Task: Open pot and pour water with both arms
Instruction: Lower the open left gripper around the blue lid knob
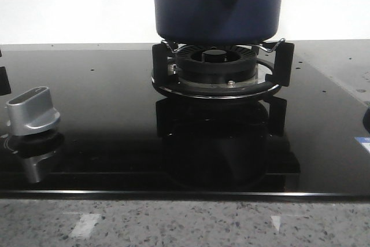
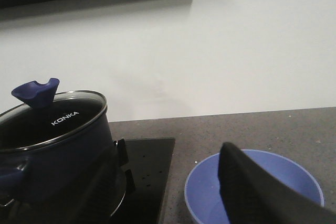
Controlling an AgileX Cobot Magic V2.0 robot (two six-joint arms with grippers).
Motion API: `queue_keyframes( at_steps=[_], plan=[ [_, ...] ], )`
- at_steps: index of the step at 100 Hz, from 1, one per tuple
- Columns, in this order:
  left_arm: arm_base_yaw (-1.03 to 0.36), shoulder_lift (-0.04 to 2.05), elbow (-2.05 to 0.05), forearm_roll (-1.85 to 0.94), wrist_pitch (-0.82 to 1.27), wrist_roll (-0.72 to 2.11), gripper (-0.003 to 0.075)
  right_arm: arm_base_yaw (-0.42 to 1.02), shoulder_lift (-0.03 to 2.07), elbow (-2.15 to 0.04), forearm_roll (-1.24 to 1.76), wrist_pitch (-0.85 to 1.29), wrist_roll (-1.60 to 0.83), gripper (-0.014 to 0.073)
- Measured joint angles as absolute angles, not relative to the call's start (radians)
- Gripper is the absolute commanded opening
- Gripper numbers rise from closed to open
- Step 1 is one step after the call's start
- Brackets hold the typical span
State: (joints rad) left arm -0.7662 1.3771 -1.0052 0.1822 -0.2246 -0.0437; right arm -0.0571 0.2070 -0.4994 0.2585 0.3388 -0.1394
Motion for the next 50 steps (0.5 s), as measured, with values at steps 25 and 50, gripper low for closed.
queue_keyframes(
  at_steps=[25, 50],
  plan=[
    [-0.766, 1.411, -1.019, 0.165, -0.253, -0.045, 0.0386, -0.057, 0.207, -0.499, 0.259, 0.345, -0.139, 0.0383],
    [-0.766, 1.458, -1.025, 0.115, -0.31, -0.045, 0.0386, -0.057, 0.207, -0.499, 0.259, 0.346, -0.139, 0.0383]
  ],
)
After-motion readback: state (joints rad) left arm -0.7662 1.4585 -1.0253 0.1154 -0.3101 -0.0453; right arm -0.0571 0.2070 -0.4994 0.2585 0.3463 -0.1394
